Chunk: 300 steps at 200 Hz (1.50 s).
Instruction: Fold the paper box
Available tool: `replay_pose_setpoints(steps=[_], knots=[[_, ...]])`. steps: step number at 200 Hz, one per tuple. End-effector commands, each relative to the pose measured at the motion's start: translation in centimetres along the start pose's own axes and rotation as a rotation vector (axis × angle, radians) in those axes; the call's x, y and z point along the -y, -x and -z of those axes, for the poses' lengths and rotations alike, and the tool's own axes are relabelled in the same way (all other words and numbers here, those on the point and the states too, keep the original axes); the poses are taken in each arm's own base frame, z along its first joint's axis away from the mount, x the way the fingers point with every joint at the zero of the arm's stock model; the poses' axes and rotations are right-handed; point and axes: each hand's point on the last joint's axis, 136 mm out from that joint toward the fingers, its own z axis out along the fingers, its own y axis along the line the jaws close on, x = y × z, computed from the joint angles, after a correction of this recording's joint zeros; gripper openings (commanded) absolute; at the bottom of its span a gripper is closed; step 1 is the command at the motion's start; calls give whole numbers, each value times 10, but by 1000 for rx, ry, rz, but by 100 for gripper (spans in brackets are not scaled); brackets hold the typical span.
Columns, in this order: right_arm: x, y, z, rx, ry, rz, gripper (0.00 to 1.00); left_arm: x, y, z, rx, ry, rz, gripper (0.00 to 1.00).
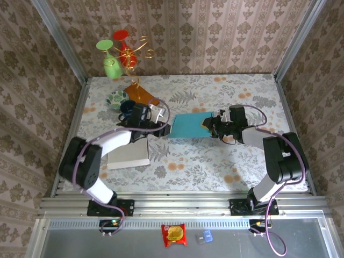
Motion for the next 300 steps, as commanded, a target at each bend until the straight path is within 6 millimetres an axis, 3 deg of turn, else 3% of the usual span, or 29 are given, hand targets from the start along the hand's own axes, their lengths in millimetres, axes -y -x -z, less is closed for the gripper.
replay_pose_setpoints(steps=[1, 19, 40, 77, 121, 201, 222, 274, 300], knots=[[-25, 1, 16, -3, 15, -116, 36, 49, 34, 24, 198, -130, -452, 48], [-32, -4, 25, -23, 6, -228, 34, 70, 20, 29, 163, -179, -663, 57], [-34, -15, 36, -53, -34, -376, 34, 72, 4, 28, 88, -164, -822, 61], [-35, -36, 49, -95, -67, -570, 34, 58, 9, 26, 70, -67, -934, 70], [-29, -53, 53, -152, -92, -714, 33, 73, -1, 23, 36, -167, -1017, 73], [-9, -74, 51, -233, -122, -904, 31, 89, -25, 13, -67, -314, -1072, 71], [-6, -77, 50, -249, -114, -939, 31, 89, -35, 7, -126, -334, -1085, 67], [7, -83, 51, -277, -124, -978, 30, 82, -35, -2, -186, -312, -1081, 56], [16, -81, 51, -266, -130, -996, 37, 82, -37, -4, -222, -323, -1062, 49]])
